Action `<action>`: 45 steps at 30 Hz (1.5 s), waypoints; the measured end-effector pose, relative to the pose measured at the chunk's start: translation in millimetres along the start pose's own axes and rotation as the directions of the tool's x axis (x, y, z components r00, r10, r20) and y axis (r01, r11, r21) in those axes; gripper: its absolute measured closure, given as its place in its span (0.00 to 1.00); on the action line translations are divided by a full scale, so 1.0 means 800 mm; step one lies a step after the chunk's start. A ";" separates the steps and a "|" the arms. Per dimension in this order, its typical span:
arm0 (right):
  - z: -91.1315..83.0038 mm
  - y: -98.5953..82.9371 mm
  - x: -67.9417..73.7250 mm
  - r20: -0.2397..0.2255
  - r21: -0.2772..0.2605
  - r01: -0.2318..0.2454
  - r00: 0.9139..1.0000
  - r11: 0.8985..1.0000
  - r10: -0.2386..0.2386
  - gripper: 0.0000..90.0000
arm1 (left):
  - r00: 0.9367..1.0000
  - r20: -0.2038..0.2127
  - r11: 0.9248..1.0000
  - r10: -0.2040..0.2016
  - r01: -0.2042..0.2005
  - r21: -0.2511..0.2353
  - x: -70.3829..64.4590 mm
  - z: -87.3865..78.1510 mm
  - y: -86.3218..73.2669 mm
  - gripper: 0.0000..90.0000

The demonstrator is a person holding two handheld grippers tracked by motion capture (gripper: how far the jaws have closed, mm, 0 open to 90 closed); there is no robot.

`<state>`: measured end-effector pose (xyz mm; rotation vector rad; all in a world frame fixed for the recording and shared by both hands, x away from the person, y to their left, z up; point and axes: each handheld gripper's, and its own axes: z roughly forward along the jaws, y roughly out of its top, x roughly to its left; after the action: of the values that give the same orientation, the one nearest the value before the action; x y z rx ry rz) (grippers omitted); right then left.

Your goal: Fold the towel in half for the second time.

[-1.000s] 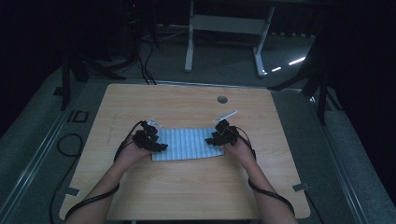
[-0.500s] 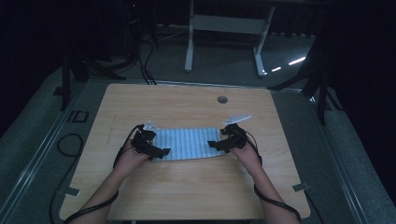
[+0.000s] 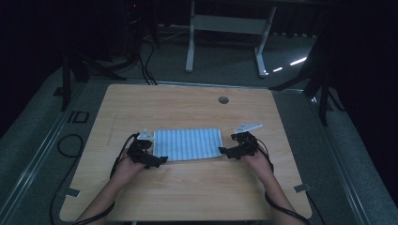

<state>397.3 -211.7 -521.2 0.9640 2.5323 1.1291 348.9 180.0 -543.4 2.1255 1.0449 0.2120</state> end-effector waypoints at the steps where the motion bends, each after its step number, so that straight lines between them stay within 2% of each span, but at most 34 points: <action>1: -0.002 -0.004 -0.001 0.008 0.002 0.004 1.000 1.000 -0.004 0.14 | 1.000 0.010 1.000 -0.003 0.004 -0.009 0.000 -0.001 -0.003 0.02; 8: -0.020 -0.033 -0.007 0.059 -0.013 0.002 0.998 1.000 -0.001 0.14 | 1.000 -0.012 1.000 0.007 -0.008 -0.016 -0.004 -0.005 -0.021 0.02; 13: -0.033 -0.055 -0.010 0.079 -0.011 -0.002 0.997 1.000 0.003 0.14 | 1.000 -0.031 1.000 -0.004 0.003 -0.023 -0.003 -0.013 -0.031 0.02; 16: -0.040 -0.068 -0.012 0.105 -0.018 -0.008 0.994 1.000 0.010 0.14 | 0.999 -0.035 0.999 -0.001 -0.001 -0.049 -0.003 -0.021 -0.038 0.02; 19: -0.046 -0.079 -0.012 0.130 -0.035 -0.012 0.991 0.999 0.017 0.14 | 0.998 -0.058 0.996 -0.003 -0.002 -0.088 -0.003 -0.029 -0.046 0.02; 23: -0.053 -0.089 -0.010 0.153 -0.039 -0.013 0.988 0.999 0.019 0.14 | 0.997 -0.074 0.997 -0.017 0.012 -0.071 -0.002 -0.038 -0.054 0.02; 27: -0.062 -0.097 -0.009 0.164 -0.045 -0.028 0.986 0.999 0.035 0.14 | 0.995 -0.098 0.999 -0.011 0.006 -0.049 -0.005 -0.043 -0.065 0.02; 31: -0.073 -0.109 -0.007 0.203 -0.049 -0.048 0.978 0.998 0.057 0.14 | 0.996 -0.091 0.998 -0.027 0.022 -0.052 -0.003 -0.049 -0.077 0.02; 39: -0.099 -0.130 -0.010 0.251 -0.084 -0.093 0.962 0.992 0.111 0.14 | 0.992 -0.110 0.995 -0.058 0.049 -0.084 -0.006 -0.059 -0.086 0.02; 40: -0.102 -0.133 -0.012 0.258 -0.089 -0.102 0.958 0.991 0.122 0.14 | 0.992 -0.115 0.995 -0.059 0.049 -0.087 -0.005 -0.059 -0.085 0.02; 45: -0.106 -0.146 -0.020 0.330 -0.070 -0.142 0.931 0.987 0.158 0.14 | 0.987 -0.148 0.993 -0.065 0.050 -0.104 -0.007 -0.060 -0.083 0.02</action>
<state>317.1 -329.7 -548.6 1.2388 2.1845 0.9583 283.3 227.9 -554.1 2.0109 1.1575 0.3946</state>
